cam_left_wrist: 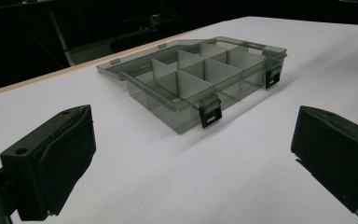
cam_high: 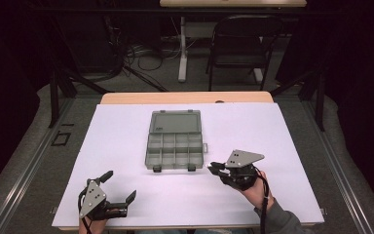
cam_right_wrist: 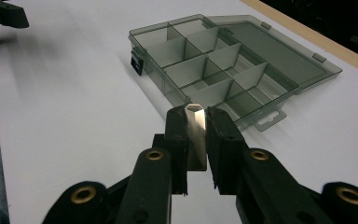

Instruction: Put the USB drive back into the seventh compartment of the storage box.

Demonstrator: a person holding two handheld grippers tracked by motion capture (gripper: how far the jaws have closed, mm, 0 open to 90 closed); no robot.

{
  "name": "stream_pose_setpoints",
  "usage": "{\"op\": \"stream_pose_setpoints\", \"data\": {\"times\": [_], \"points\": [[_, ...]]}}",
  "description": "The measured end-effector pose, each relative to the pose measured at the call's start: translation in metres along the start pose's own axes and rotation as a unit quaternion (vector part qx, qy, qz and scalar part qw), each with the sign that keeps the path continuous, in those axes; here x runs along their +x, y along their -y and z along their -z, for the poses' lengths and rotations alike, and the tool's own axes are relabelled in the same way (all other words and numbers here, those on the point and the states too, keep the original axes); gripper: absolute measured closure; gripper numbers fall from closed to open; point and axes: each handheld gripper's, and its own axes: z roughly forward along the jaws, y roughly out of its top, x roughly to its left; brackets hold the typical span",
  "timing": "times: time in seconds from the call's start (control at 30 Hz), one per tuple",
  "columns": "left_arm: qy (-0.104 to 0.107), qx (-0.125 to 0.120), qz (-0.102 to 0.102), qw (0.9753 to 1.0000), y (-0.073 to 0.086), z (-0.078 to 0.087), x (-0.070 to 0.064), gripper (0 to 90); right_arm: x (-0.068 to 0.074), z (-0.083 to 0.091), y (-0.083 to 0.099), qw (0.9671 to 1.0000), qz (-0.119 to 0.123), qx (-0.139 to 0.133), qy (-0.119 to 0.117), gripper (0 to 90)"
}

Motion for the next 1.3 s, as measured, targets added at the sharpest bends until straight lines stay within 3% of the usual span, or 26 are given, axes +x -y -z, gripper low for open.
{"op": "stream_pose_setpoints", "data": {"times": [1.3], "points": [[-0.001, -0.001, 0.000, 1.0000, 0.000, 0.000, 0.000, 0.1, -0.014, -0.027, -0.030, 1.0000, 0.009, 0.002, -0.001, 79.5]]}}
